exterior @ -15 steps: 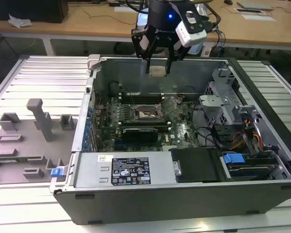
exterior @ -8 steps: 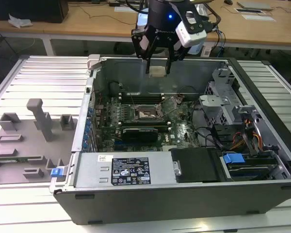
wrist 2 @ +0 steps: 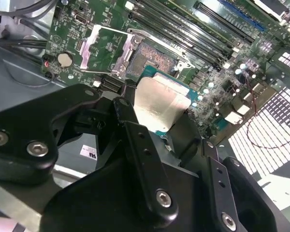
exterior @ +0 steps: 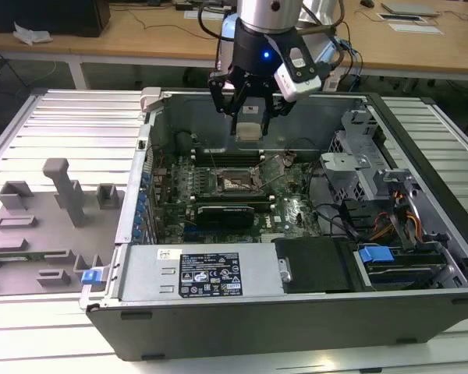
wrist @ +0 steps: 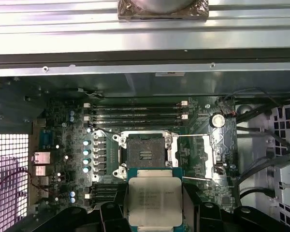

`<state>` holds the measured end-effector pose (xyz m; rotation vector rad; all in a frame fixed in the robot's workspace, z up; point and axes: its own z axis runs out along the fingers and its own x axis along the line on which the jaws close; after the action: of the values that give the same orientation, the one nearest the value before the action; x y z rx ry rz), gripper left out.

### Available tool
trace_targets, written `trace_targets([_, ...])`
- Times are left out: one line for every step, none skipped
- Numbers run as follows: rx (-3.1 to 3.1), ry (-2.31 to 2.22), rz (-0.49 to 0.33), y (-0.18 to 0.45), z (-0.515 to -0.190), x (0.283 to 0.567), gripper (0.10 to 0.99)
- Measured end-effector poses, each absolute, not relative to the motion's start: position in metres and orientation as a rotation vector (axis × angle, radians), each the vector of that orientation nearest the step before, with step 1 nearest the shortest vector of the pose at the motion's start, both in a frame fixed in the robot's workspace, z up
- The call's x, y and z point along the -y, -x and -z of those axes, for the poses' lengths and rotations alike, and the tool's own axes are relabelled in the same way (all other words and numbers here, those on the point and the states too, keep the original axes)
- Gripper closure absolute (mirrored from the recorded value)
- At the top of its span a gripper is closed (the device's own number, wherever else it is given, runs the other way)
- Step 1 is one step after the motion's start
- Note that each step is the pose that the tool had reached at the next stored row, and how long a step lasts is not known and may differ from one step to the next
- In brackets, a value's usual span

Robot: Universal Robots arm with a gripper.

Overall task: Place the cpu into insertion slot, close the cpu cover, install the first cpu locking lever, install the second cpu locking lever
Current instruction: 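Place the cpu into insertion slot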

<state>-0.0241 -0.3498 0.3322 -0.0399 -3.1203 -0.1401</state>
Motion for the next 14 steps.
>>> trace_targets([3.120, 0.040, 0.140, 0.024, -0.329, 0.350, 0.549])
trace_targets([3.120, 0.040, 0.140, 0.025, -0.326, 0.350, 0.549])
trace_targets([3.120, 0.040, 0.140, 0.025, -0.323, 0.349, 0.549])
trace_targets([3.120, 0.040, 0.140, 0.025, -0.321, 0.349, 0.549])
trace_targets([3.120, 0.040, 0.140, 0.025, -0.320, 0.349, 0.549])
trace_targets([3.120, 0.040, 0.140, 0.025, -0.316, 0.349, 0.549])
trace_targets([3.120, 0.040, 0.140, 0.025, -0.313, 0.348, 0.549])
trace_targets([3.120, 0.040, 0.139, 0.025, -0.311, 0.348, 0.549])
trace_targets([3.120, 0.040, 0.139, 0.025, -0.309, 0.347, 0.549])
trace_targets([3.120, 0.040, 0.138, 0.025, -0.307, 0.347, 0.549])
trace_targets([3.120, 0.040, 0.138, 0.025, -0.305, 0.347, 0.549])
trace_targets([3.120, 0.040, 0.137, 0.025, -0.304, 0.346, 0.549])
trace_targets([3.120, 0.040, 0.136, 0.025, -0.302, 0.346, 0.549])
trace_targets([3.120, 0.040, 0.134, 0.025, -0.300, 0.346, 0.549])
